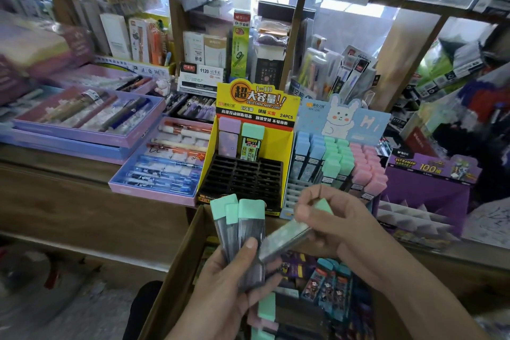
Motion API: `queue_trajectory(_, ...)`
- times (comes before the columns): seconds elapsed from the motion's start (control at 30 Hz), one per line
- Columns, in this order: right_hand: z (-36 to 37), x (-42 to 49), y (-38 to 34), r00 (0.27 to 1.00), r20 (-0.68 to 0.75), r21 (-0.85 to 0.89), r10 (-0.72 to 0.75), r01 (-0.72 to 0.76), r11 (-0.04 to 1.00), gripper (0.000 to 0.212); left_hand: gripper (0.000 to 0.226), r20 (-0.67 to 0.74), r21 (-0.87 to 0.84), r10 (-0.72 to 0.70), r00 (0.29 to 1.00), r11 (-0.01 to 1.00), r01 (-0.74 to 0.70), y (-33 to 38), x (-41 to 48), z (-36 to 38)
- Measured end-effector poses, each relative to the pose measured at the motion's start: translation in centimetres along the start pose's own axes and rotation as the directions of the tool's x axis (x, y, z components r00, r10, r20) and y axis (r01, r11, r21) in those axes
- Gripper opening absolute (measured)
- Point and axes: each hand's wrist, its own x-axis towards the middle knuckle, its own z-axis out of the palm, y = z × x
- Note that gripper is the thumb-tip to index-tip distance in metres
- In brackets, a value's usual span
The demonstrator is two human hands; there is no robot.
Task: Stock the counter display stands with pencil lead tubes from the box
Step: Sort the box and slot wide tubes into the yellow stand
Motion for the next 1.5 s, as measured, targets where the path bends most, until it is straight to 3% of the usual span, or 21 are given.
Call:
queue_trajectory(0.07,-0.1,0.2,0.0,0.999,0.031,-0.011,-0.011,0.011,1.0,0.025,0.054,0.022,0.015,-0.01,1.0,1.0,0.01,0.0,-0.1,0.0)
queue_trajectory(0.17,-0.5,0.1,-0.5,0.995,0.085,-0.073,-0.043,0.05,0.996,0.039,0.055,0.007,-0.015,-0.004,1.0,1.0,0.004,0.0,-0.1,-0.2)
queue_trajectory(0.3,-1.1,0.6,-1.2,0.993,-0.014,-0.249,-0.118,0.11,0.962,0.049,0.048,-0.003,-0.048,0.061,0.998,0.997,-0.061,0.1,0.0,-0.1)
queue_trajectory(0.4,-1.2,1.1,-1.7,0.982,-0.099,-0.379,-0.162,0.113,0.918,0.039,0.05,-0.007,-0.045,0.089,0.996,0.995,-0.089,0.1,-0.2,0.4)
queue_trajectory(0.53,-1.2,2.1,-3.2,0.957,-0.125,-0.416,-0.263,0.19,0.889,0.02,0.045,-0.045,-0.041,0.115,0.992,0.992,-0.117,0.3,-0.3,0.8)
queue_trajectory(0.67,-1.4,3.9,-5.7,0.896,-0.194,-0.523,-0.4,0.251,0.815,0.018,0.044,-0.081,-0.074,0.105,0.991,0.991,-0.111,0.7,-0.2,0.7)
queue_trajectory(0.8,-1.4,6.7,-7.4,0.866,-0.177,-0.634,-0.468,0.263,0.727,0.02,0.046,-0.096,-0.109,0.055,0.994,0.992,-0.065,1.0,-0.1,0.5)
queue_trajectory(1.0,-1.6,11.2,-7.5,0.826,-0.098,-0.849,-0.555,0.221,0.479,0.009,0.034,-0.104,-0.125,0.025,0.994,0.992,-0.038,0.9,-0.1,-0.3)
queue_trajectory(1.17,-1.7,13.2,-6.9,0.83,-0.034,-0.923,-0.557,0.188,0.337,0.011,0.038,-0.119,-0.081,-0.029,0.992,0.997,0.019,1.1,0.4,-0.9)
queue_trajectory(1.5,-2.2,14.0,-6.7,0.873,-0.007,-0.937,-0.488,0.165,0.308,0.019,0.041,-0.174,-0.018,-0.082,0.981,0.997,0.08,1.3,1.3,-0.9)
